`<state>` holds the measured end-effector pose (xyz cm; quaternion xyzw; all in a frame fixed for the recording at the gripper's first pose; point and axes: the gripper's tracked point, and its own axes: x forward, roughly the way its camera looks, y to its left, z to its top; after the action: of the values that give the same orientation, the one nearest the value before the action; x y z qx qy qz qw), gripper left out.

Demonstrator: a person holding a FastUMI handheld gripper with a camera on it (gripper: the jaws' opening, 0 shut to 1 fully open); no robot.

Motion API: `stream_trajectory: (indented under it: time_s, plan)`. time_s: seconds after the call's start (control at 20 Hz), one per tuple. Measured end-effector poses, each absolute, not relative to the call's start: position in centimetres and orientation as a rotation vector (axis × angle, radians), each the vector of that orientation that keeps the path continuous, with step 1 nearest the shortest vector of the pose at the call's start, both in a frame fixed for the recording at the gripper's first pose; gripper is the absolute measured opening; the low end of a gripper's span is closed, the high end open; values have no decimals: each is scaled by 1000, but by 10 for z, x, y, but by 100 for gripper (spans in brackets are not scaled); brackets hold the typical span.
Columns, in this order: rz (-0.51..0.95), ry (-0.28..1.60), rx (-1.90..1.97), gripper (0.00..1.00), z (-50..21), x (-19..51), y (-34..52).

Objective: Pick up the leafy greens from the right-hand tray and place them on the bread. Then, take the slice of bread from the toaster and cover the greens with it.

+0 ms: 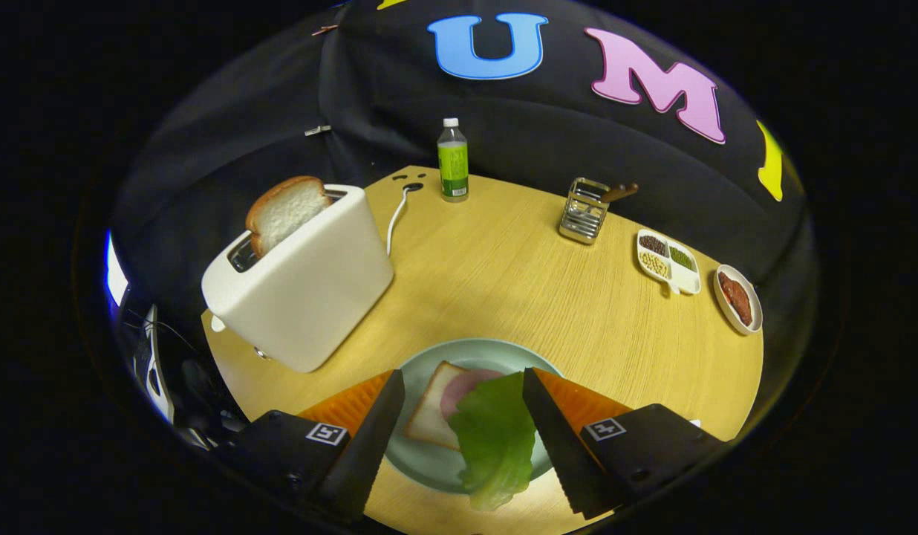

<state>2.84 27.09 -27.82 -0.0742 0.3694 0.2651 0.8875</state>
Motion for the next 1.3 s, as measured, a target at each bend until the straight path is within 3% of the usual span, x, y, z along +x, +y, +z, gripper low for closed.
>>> stream_trajectory:
  time_s: [0.7, 1.3]
  plan:
    - [765, 547, -30, 99, -133, 15, 393]
    - [675, 602, -82, 99, -179, 47, 469]
